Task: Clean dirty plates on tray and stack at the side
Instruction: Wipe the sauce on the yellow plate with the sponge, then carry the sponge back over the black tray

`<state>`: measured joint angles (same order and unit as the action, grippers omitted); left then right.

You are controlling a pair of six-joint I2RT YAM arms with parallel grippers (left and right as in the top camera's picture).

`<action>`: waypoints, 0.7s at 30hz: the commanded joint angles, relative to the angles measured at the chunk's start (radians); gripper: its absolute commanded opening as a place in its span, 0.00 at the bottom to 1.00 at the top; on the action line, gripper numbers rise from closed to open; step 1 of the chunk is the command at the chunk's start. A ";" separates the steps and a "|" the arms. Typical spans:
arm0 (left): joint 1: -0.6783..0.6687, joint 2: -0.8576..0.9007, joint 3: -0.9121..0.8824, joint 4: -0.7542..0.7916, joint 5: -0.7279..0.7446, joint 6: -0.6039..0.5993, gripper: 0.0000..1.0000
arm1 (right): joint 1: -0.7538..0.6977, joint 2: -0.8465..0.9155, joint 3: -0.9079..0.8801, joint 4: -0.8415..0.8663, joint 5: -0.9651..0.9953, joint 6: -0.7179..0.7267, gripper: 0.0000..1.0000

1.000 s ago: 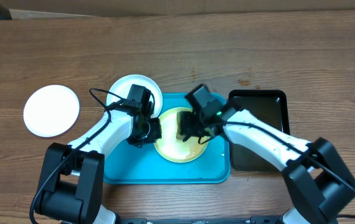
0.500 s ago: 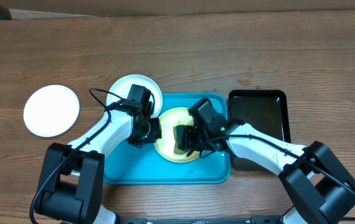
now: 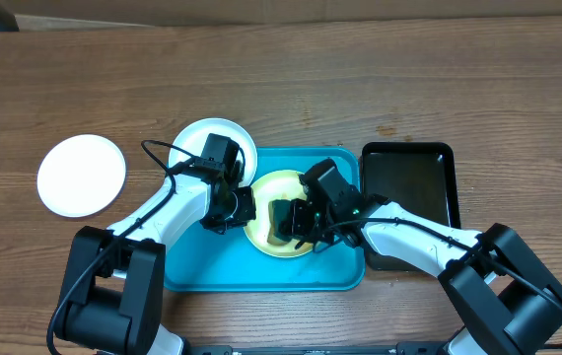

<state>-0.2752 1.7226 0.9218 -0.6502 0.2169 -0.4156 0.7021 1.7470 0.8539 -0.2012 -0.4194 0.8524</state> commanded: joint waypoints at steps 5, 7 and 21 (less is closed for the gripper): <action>-0.007 0.049 -0.036 -0.007 -0.067 0.001 0.04 | 0.010 -0.019 -0.064 -0.037 0.082 0.008 0.04; -0.007 0.049 -0.036 -0.008 -0.068 0.001 0.04 | 0.010 -0.019 -0.068 -0.049 0.102 -0.031 0.04; -0.007 0.049 -0.036 -0.007 -0.071 0.001 0.04 | -0.098 -0.072 0.047 -0.254 0.360 -0.233 0.04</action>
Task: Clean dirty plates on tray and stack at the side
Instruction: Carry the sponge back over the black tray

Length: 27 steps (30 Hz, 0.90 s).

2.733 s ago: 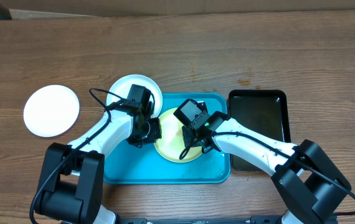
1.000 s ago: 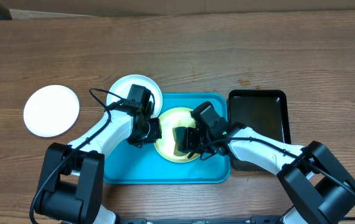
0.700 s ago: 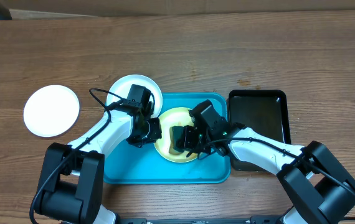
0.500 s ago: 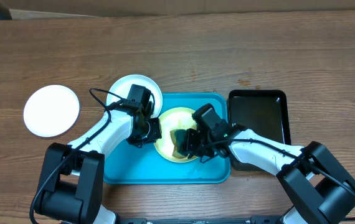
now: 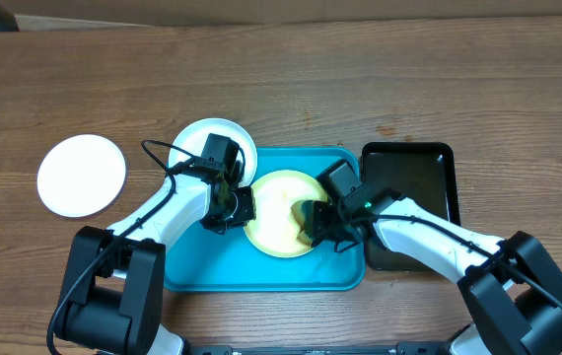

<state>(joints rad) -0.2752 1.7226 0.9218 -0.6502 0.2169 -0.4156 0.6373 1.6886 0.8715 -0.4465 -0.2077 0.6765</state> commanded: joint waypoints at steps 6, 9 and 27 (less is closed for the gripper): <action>-0.007 0.049 -0.036 -0.007 -0.071 0.001 0.04 | -0.095 -0.013 0.124 -0.006 0.162 -0.115 0.04; -0.007 0.049 -0.036 -0.007 -0.071 0.001 0.04 | -0.101 -0.019 0.221 -0.068 0.145 -0.164 0.04; -0.007 0.049 -0.036 -0.008 -0.069 0.015 0.04 | -0.259 -0.160 0.436 -0.768 0.171 -0.213 0.04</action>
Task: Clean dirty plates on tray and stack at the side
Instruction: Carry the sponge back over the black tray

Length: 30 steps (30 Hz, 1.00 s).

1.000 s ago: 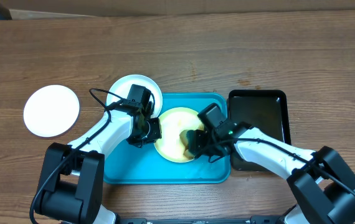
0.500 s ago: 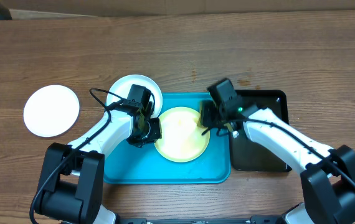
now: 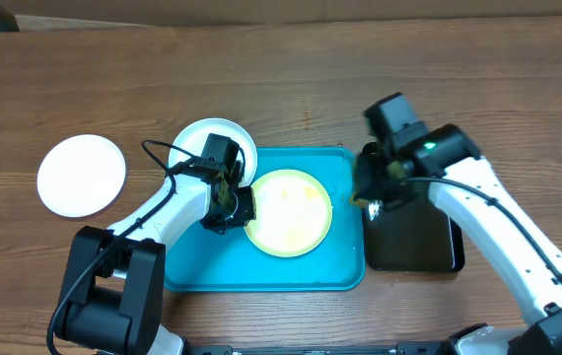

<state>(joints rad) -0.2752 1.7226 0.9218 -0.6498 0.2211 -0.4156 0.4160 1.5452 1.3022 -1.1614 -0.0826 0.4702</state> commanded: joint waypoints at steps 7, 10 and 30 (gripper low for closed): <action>-0.007 0.049 -0.036 -0.007 -0.074 0.021 0.04 | -0.058 -0.015 -0.211 -0.012 0.242 0.043 0.04; -0.007 0.049 -0.036 -0.006 -0.074 0.027 0.04 | -0.058 -0.013 -0.308 0.085 0.250 0.057 0.04; -0.007 0.049 -0.036 0.003 -0.074 0.032 0.04 | -0.100 -0.013 -0.426 0.116 0.063 0.053 0.89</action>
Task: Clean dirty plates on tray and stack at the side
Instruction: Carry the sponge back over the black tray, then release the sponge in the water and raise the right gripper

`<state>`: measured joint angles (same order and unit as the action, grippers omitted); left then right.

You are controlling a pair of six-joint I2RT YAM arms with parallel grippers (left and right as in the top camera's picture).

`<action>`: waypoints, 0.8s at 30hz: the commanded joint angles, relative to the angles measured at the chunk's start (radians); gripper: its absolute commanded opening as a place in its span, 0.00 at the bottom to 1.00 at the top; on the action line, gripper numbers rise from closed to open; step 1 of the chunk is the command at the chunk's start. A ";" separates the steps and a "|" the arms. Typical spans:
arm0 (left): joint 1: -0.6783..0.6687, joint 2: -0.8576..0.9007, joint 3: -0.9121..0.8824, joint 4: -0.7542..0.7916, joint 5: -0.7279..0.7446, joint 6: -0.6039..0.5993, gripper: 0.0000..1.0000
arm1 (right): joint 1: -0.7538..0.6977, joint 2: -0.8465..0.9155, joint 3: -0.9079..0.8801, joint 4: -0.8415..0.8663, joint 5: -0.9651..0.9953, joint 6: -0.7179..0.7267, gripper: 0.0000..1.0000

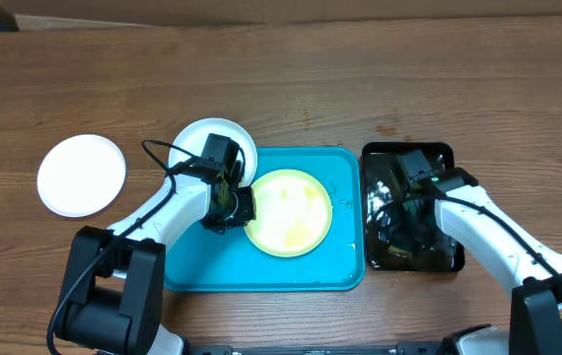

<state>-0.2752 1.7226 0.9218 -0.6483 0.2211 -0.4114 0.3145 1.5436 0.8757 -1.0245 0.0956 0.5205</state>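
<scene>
A yellow-green plate (287, 212) lies on the blue tray (261, 274), its face looking clean. My left gripper (241, 206) sits at the plate's left rim and appears shut on it. My right gripper (393, 213) is low over the black tray (446, 158) on the right. Its fingers and the dark sponge merge with the black surface, so its state is unclear. A white plate (82, 175) lies alone on the table at the far left.
A second white dish (202, 139) sits at the blue tray's back-left corner, partly under my left arm. The black tray touches the blue tray's right side. Bare wooden table (291, 79) stretches behind both trays.
My right arm has moved from above the black tray's left edge down into the black tray. The left gripper and the yellow-green plate have not moved.
My right gripper pressed a dark sponge on the middle of the yellow-green plate while the left gripper held its rim. Then the sponge was at the plate's right side. Then the right arm was off the plate near the black tray, and now it is down in it.
</scene>
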 commanded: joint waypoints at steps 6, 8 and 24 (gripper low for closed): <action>-0.007 0.049 -0.036 0.002 -0.074 0.027 0.04 | 0.007 -0.012 -0.028 0.018 -0.120 0.003 0.84; -0.007 0.049 -0.036 -0.001 -0.074 0.031 0.04 | 0.007 -0.012 -0.057 0.046 -0.121 0.004 0.82; -0.007 0.049 -0.036 -0.002 -0.074 0.031 0.04 | -0.068 -0.012 0.036 0.056 -0.127 -0.010 0.61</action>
<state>-0.2752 1.7226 0.9218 -0.6476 0.2211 -0.4103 0.2909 1.5440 0.8196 -0.9546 -0.0486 0.5209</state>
